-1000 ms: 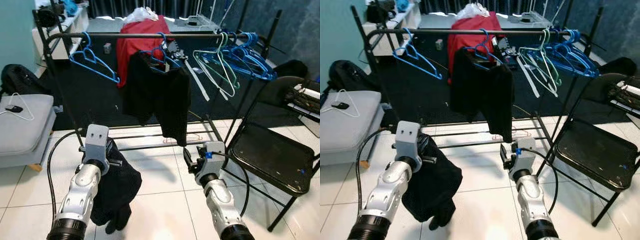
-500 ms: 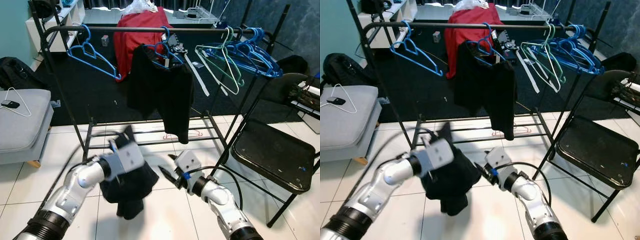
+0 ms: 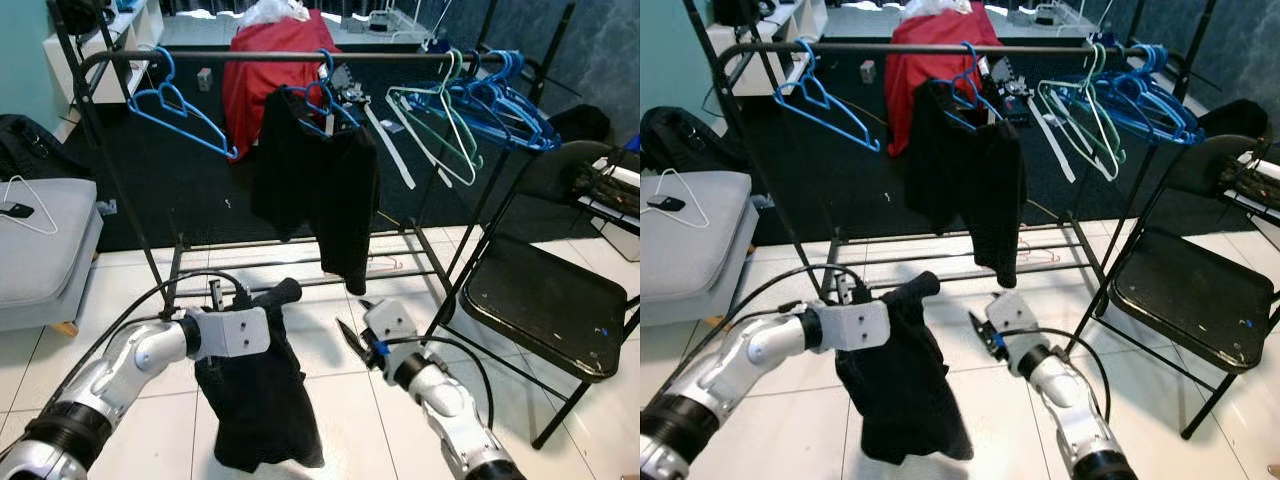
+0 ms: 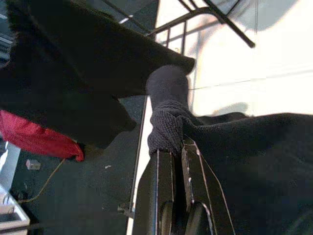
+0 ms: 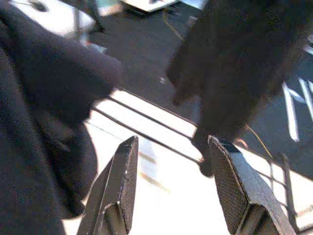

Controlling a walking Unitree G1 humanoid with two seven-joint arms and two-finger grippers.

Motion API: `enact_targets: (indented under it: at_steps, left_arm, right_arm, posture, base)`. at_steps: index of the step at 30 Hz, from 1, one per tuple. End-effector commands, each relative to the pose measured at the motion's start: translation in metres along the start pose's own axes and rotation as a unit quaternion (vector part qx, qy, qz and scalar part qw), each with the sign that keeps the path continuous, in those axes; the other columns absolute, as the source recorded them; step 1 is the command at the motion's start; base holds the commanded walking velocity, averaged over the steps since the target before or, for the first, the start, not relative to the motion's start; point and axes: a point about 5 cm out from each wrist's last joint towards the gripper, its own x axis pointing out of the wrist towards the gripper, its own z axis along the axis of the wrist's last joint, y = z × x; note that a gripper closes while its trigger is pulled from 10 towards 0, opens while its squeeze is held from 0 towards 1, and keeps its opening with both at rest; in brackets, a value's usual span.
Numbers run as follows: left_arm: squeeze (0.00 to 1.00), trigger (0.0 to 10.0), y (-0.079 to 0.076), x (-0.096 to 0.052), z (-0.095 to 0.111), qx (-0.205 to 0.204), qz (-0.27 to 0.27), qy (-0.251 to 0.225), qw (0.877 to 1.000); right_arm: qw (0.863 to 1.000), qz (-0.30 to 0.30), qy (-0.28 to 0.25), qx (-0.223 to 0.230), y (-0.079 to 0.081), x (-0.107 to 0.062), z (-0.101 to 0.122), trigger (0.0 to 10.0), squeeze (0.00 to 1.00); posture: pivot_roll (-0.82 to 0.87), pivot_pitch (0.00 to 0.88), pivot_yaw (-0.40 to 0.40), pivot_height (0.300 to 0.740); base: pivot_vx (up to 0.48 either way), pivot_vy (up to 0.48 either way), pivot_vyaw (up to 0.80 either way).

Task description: Hang hanger

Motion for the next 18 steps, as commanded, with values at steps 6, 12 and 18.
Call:
enact_targets:
  at_steps: [6, 12, 18]
  left_arm:
    - [0.05, 10.0, 0.022, -0.010, 0.005, 0.011, 0.014, -0.042, 0.999]
    - [0.05, 10.0, 0.022, -0.011, 0.021, 0.029, -0.005, -0.107, 0.994]
    - [0.03, 10.0, 0.024, -0.013, 0.030, 0.065, -0.025, -0.140, 0.988]
  right_arm:
    - [0.999, 0.029, 0.018, 0.010, 0.002, -0.026, -0.019, 10.0, 0.00]
    - [0.982, 0.186, 0.030, -0.025, 0.023, -0.036, -0.022, 10.0, 0.00]
    - [0.977, 0.203, 0.052, -0.049, 0.029, -0.038, -0.029, 10.0, 0.00]
  posture:
    - [-0.12, 0.089, -0.021, 0.740]
    - [-0.11, 0.092, -0.025, 0.740]
    - [-0.12, 0.094, -0.040, 0.740]
  base:
    - [0.000, 0.000, 0.00]
    - [0.000, 0.000, 0.00]
    - [0.000, 0.000, 0.00]
